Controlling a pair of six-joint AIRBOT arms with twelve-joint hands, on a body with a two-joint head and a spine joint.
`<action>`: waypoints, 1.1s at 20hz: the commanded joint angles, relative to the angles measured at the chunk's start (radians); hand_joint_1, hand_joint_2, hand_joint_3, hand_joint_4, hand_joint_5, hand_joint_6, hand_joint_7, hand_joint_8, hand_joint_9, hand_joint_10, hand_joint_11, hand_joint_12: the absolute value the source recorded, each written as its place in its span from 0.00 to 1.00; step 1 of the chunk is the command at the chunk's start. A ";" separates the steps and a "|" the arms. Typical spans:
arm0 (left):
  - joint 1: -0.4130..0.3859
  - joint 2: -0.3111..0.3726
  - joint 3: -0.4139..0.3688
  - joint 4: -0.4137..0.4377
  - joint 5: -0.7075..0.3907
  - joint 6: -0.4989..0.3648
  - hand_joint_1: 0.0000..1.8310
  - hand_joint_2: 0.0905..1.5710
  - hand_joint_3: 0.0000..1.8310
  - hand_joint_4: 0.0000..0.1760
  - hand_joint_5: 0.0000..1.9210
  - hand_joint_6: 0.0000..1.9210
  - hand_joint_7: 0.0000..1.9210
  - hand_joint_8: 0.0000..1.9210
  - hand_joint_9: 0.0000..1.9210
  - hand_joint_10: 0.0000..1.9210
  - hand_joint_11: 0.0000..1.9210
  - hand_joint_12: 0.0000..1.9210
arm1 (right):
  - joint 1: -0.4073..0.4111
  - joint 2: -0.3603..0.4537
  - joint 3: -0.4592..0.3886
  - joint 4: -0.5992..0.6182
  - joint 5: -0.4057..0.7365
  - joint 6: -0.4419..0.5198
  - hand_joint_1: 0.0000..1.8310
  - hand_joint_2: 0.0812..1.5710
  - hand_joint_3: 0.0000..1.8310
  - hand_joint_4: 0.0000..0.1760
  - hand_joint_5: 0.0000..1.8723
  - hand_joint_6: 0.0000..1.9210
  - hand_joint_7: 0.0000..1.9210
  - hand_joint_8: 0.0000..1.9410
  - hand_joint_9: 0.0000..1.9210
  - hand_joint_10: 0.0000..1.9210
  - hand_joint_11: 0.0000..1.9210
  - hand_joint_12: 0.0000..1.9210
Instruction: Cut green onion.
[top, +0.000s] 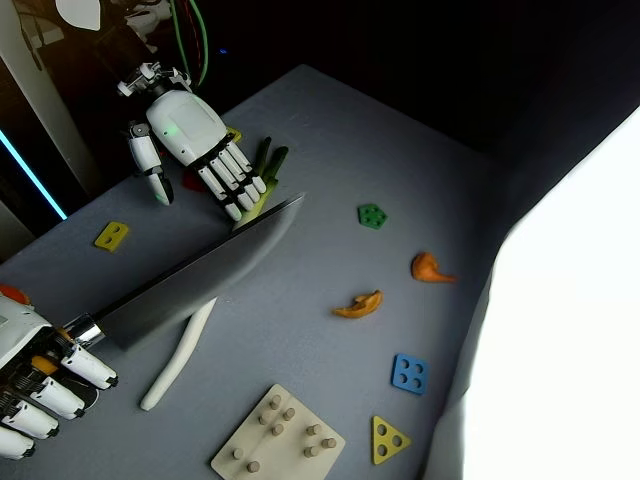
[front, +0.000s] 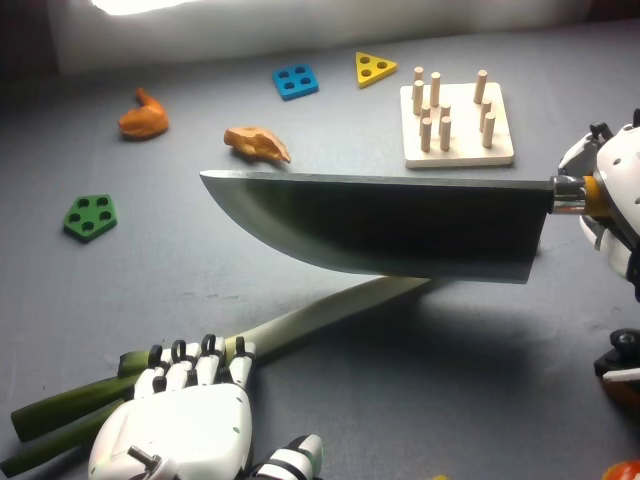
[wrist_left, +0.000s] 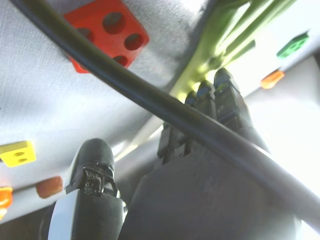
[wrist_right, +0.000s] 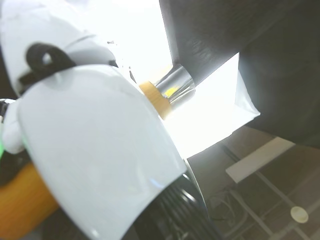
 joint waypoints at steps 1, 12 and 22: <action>0.002 -0.001 0.000 0.035 0.058 0.002 0.10 0.83 0.00 0.00 0.04 0.00 0.02 0.00 0.02 0.00 0.00 0.00 | -0.009 0.011 0.007 -0.010 0.057 -0.076 0.88 0.77 0.00 1.00 0.69 1.00 0.81 1.00 0.83 1.00 0.86 1.00; 0.003 -0.001 0.001 0.043 0.058 0.001 0.08 0.85 0.00 0.00 0.02 0.00 0.00 0.00 0.00 0.00 0.00 0.00 | 0.244 0.094 0.037 -0.086 0.084 0.017 0.87 0.77 0.00 1.00 0.69 1.00 0.82 1.00 0.83 1.00 0.85 1.00; -0.010 0.018 0.003 0.064 0.058 0.007 0.10 0.85 0.00 0.00 0.03 0.00 0.00 0.00 0.00 0.00 0.00 0.00 | 0.353 0.077 0.308 -0.322 -0.183 0.369 0.86 0.76 0.00 1.00 0.69 1.00 0.82 1.00 0.84 1.00 0.86 1.00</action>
